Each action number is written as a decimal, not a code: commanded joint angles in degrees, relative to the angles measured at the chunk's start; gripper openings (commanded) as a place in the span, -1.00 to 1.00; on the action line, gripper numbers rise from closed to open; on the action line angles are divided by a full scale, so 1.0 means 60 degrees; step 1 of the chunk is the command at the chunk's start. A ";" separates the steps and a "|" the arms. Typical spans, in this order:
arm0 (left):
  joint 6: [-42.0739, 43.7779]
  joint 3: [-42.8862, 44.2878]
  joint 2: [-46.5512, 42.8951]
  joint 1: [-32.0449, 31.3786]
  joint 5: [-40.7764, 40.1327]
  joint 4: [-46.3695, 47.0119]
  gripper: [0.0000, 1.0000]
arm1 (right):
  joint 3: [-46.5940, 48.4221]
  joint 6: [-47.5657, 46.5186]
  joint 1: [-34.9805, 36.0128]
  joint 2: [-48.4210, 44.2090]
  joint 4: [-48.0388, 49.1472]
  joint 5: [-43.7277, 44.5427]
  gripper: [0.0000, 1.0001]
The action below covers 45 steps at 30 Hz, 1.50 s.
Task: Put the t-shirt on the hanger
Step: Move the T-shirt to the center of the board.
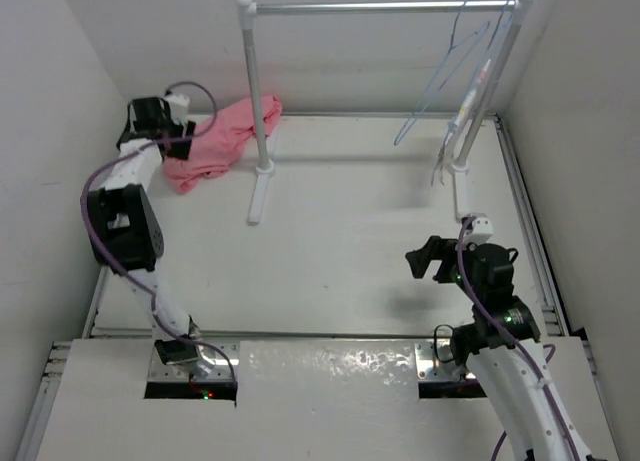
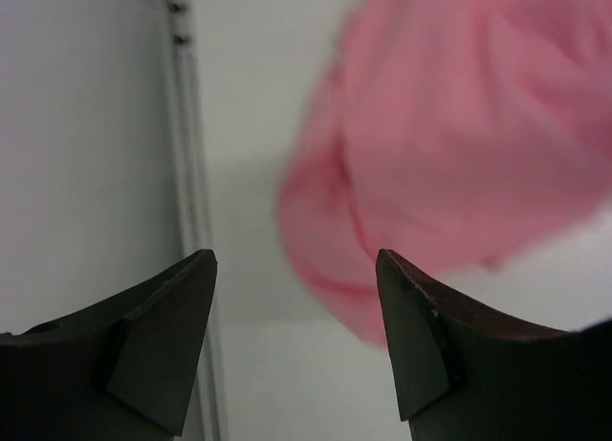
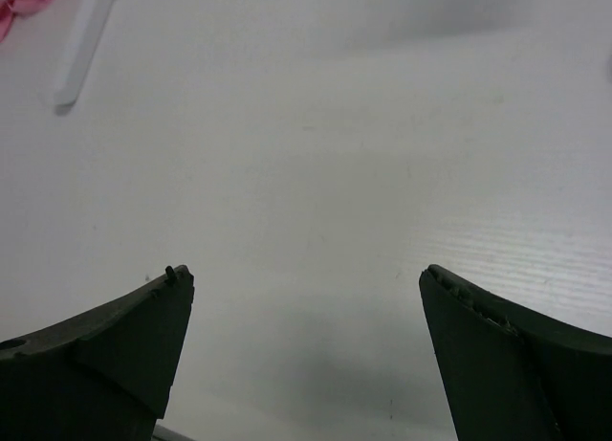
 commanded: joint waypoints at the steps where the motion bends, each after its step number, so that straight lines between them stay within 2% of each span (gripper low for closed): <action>1: -0.0985 0.2853 0.1918 0.0659 0.0447 -0.0756 0.30 | 0.0720 -0.0536 0.0018 -0.0258 0.0104 0.0373 0.98; 2: -0.1146 0.3439 0.2837 0.0630 0.0693 -0.0799 0.30 | 0.0794 -0.0610 0.0018 -0.0273 0.0235 0.0431 0.98; 5: -0.1279 0.5941 0.4322 0.0411 0.0929 -0.1194 0.31 | 0.1102 -0.0976 0.0018 -0.0171 0.0178 0.0680 0.98; 8: -0.1016 0.6608 0.5130 0.0235 0.0740 -0.1429 0.32 | 0.1322 -0.1123 0.0019 0.0004 0.0031 0.0973 0.98; 10: -0.0841 0.6333 0.5204 0.0103 0.0812 -0.1488 0.32 | 0.1381 -0.1065 0.0018 0.0107 -0.0012 0.1018 0.98; 13: -0.0912 0.5118 0.4826 0.0088 0.1513 -0.1503 0.32 | 0.1322 -0.1036 0.0033 0.0239 0.0017 0.0785 0.98; 15: -0.1015 0.3700 0.4445 0.0219 0.2217 -0.1124 0.32 | 0.1293 -0.1021 0.0018 0.0239 0.0002 0.0696 0.98; 16: -0.1117 0.3230 0.4094 0.0249 0.2016 -0.0556 0.32 | 0.1278 -0.1021 0.0018 0.0210 -0.0027 0.0580 0.98; 17: -0.1133 0.2573 0.4033 0.0249 0.1796 -0.0348 0.26 | 0.1220 -0.1036 0.0018 0.0138 -0.0042 0.0506 0.98; 19: -0.1235 0.2551 0.4265 0.0249 0.1241 -0.0374 0.03 | 0.1191 -0.1050 0.0018 0.0079 -0.0027 0.0345 0.98; 20: -0.1250 0.2682 0.4397 0.0278 0.1179 -0.0621 -0.33 | 0.1190 -0.1065 0.0018 0.0035 -0.0042 0.0315 0.98; 22: -0.1163 0.2568 0.4458 0.0293 0.1309 -0.1352 -0.75 | 0.1234 -0.1079 0.0018 -0.0068 -0.0158 0.0213 0.98; 23: -0.1104 0.2247 0.4269 0.0279 0.1398 -0.1443 -1.00 | 0.1292 -0.1080 0.0018 -0.0112 -0.0188 0.0169 0.98; 26: -0.0432 -0.0006 0.2383 0.0293 0.1676 -0.1283 -1.00 | 0.1351 -0.1065 0.0019 -0.0390 -0.0262 -0.0036 0.98; 27: 0.0107 -0.1129 0.1043 0.0279 0.1822 -0.1370 -1.00 | 0.1366 -0.1065 0.0033 -0.0506 -0.0262 -0.0095 0.98; 29: 0.0637 -0.2015 -0.0370 0.0293 0.1998 -0.1677 -1.00 | 0.1483 -0.1050 0.0033 -0.0551 -0.0247 -0.0300 0.98; 30: 0.1118 -0.2309 -0.1696 0.0279 0.2202 -0.1969 -1.00 | 0.1541 -0.1065 0.0019 -0.0581 -0.0247 -0.0373 0.98; 32: 0.1546 -0.2677 -0.2905 0.0002 0.2862 -0.3154 -1.00 | 0.1746 -0.1138 0.0033 -0.0479 -0.0247 -0.0636 0.98; 33: 0.1722 -0.2736 -0.3999 -0.0217 0.2965 -0.3448 -1.00 | 0.1820 -0.1167 0.0019 -0.0406 -0.0233 -0.0710 0.98; 35: 0.1448 -0.2824 -0.4987 -0.1372 0.2850 -0.3860 -1.00 | 0.2068 -0.1313 0.0018 -0.0142 -0.0218 -0.0915 0.98; 36: 0.1286 -0.2766 -0.5760 -0.2450 0.2762 -0.4021 -1.00 | 0.2171 -0.1372 0.0033 -0.0040 -0.0232 -0.1148 0.98; 38: 0.0601 -0.2576 -0.6336 -0.3496 0.2673 -0.4022 -1.00 | 0.2434 -0.1576 0.0018 0.0311 -0.0233 -0.1369 0.98; 39: 0.0393 -0.2285 -0.6339 -0.4371 0.2658 -0.4037 -1.00 | 0.2508 -0.1607 0.0018 0.0414 -0.0218 -0.1544 0.98; 43: -0.0735 -0.1478 -0.5404 -0.5637 0.2951 -0.3964 -1.00 | 0.2757 -0.1884 0.0033 0.1130 -0.0232 -0.1969 0.98; 45: -0.1088 -0.0982 -0.4409 -0.6251 0.2690 -0.3818 -1.00 | 0.2772 -0.1944 0.0018 0.1366 -0.0232 -0.2131 0.98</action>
